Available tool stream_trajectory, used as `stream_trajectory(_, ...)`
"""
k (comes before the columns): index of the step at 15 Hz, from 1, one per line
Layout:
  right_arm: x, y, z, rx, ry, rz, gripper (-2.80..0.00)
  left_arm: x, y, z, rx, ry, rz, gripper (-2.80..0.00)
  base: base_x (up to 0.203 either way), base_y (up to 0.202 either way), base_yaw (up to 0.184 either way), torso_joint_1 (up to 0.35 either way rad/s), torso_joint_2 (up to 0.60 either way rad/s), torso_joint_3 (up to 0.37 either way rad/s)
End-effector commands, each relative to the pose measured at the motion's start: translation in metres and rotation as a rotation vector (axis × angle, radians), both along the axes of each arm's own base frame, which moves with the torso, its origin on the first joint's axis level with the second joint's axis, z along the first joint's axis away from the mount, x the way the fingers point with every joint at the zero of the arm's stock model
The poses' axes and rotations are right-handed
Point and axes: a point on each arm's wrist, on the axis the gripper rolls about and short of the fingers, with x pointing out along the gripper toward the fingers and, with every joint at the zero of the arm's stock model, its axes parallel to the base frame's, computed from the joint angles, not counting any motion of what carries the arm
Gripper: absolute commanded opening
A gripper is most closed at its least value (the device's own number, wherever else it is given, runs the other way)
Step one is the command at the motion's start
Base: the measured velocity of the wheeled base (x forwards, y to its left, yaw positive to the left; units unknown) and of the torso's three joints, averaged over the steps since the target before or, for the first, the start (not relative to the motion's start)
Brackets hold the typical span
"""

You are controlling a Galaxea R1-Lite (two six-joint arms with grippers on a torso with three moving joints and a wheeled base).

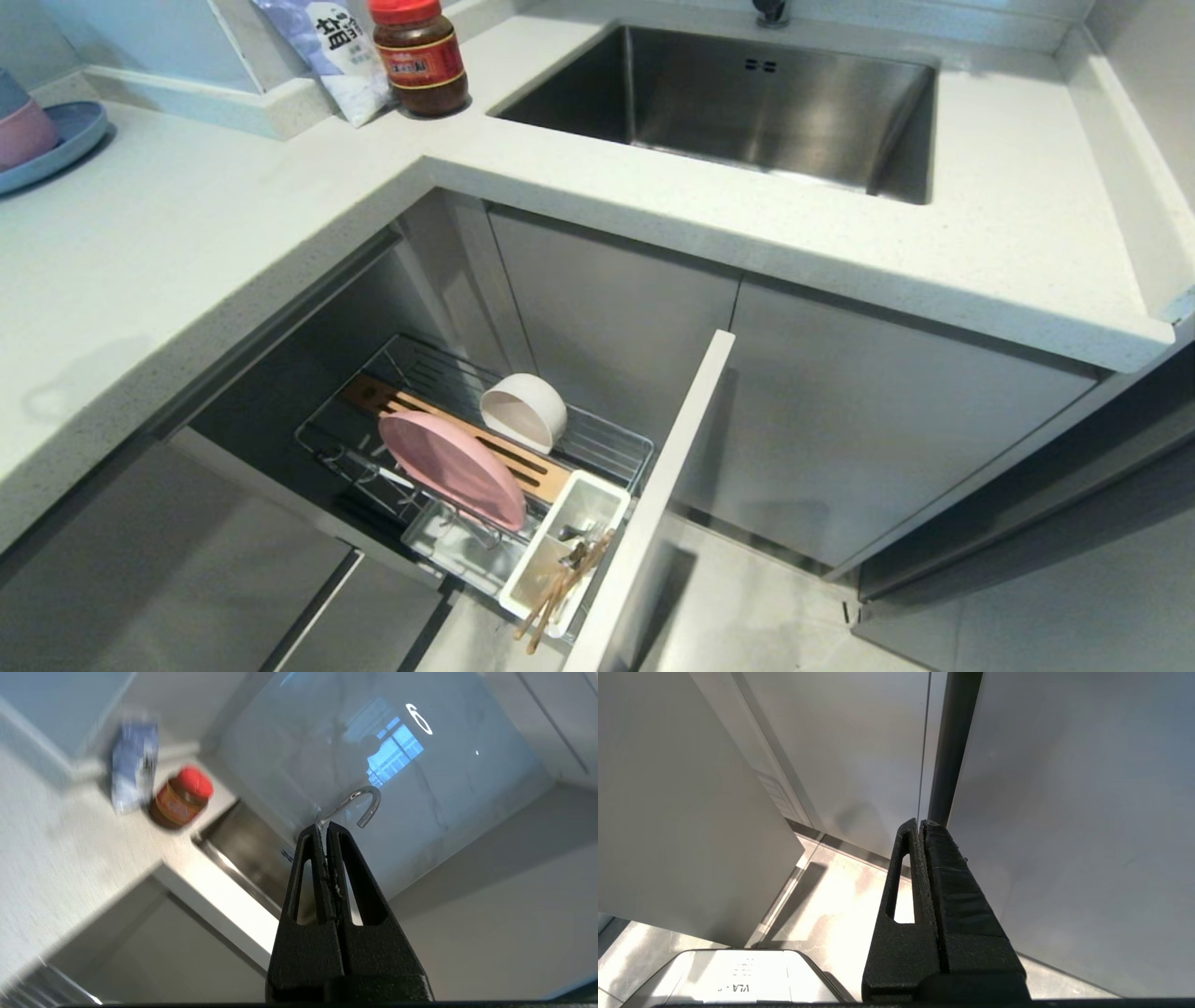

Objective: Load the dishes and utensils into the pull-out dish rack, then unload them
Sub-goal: Take the plate out of the cupboard

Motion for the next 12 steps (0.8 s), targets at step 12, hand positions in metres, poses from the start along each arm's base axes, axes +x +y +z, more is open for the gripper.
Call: stream_trajectory(12,0.000,0.000,-0.001,0.000,-0.002,0.001,-2.80,0.112,-0.152,-0.058,-0.040,0.583,0.012,-2.80,0.000,0.000,0.000,0.000,0.00,0.000)
